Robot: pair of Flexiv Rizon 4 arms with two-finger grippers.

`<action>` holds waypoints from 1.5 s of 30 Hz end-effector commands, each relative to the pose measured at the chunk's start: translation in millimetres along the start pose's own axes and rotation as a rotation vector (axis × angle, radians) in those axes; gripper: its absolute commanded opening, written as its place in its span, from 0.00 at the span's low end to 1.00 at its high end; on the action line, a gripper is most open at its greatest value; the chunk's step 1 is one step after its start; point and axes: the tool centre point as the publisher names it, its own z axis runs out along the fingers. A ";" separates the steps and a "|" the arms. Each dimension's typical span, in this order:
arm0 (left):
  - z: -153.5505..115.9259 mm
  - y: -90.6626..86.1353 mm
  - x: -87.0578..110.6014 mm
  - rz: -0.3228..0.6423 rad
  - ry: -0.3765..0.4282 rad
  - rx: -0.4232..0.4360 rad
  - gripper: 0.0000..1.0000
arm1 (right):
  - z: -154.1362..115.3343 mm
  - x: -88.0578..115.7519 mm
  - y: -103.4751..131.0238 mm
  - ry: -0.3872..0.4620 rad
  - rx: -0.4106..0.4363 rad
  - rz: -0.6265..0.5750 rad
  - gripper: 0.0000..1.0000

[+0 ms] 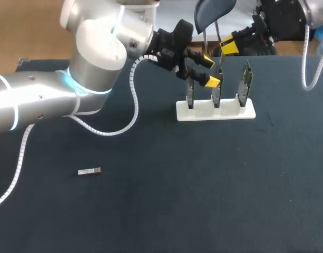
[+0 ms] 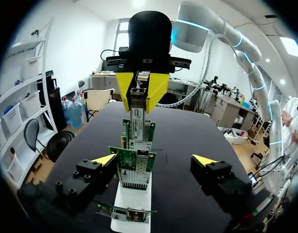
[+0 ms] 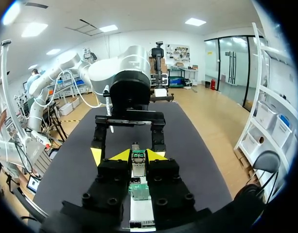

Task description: Pick up the optical module with the left hand, and insert it into the network port with the right hand.

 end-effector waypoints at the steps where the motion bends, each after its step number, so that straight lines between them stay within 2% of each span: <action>1: 0.9 1.6 1.7 -0.007 0.010 0.005 1.00 | 0.2 0.7 2.9 -0.002 0.005 -0.002 0.00; 28: 2.0 -0.2 1.5 0.013 0.038 0.007 1.00 | 0.4 0.5 4.5 0.005 -0.002 -0.011 0.00; 36: 2.0 -0.2 1.5 0.013 0.038 0.007 1.00 | 3.7 1.4 6.7 0.044 -0.021 -0.035 0.00; 45: 2.0 -0.2 1.5 0.013 0.038 0.007 1.00 | 9.0 11.7 5.3 0.078 -0.038 -0.025 0.00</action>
